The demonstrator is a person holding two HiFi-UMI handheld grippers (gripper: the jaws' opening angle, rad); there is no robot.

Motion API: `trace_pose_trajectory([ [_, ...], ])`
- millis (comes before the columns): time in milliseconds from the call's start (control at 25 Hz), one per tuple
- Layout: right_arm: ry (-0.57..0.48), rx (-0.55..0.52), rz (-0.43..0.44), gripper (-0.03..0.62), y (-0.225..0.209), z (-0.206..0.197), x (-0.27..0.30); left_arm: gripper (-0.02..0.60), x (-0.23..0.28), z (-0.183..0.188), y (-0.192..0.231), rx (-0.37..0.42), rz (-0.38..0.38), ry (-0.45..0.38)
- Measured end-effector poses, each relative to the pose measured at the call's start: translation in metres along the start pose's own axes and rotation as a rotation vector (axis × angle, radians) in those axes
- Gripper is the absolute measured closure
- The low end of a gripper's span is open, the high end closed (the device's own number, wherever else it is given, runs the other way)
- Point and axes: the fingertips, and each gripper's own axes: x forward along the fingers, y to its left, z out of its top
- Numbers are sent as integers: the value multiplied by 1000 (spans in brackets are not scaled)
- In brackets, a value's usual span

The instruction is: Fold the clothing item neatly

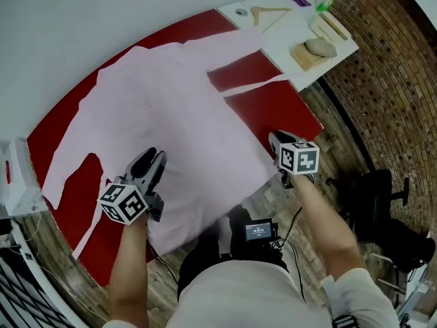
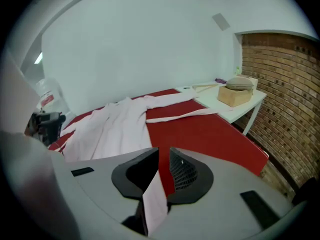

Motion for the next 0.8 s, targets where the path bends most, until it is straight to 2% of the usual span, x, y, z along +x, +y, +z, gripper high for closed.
trace_pose_trajectory([
  [160, -35, 99, -44, 530, -56, 27, 10, 430, 21, -17, -13, -15, 2, 29],
  [280, -43, 95, -63, 530, -86, 48, 20, 430, 36, -26, -17, -43, 30, 36],
  [480, -61, 146, -1, 530, -117, 83, 53, 430, 65, -34, -18, -67, 79, 46],
  [800, -124, 206, 85, 528, -150, 166, 131, 430, 105, -37, -12, -92, 174, 42],
])
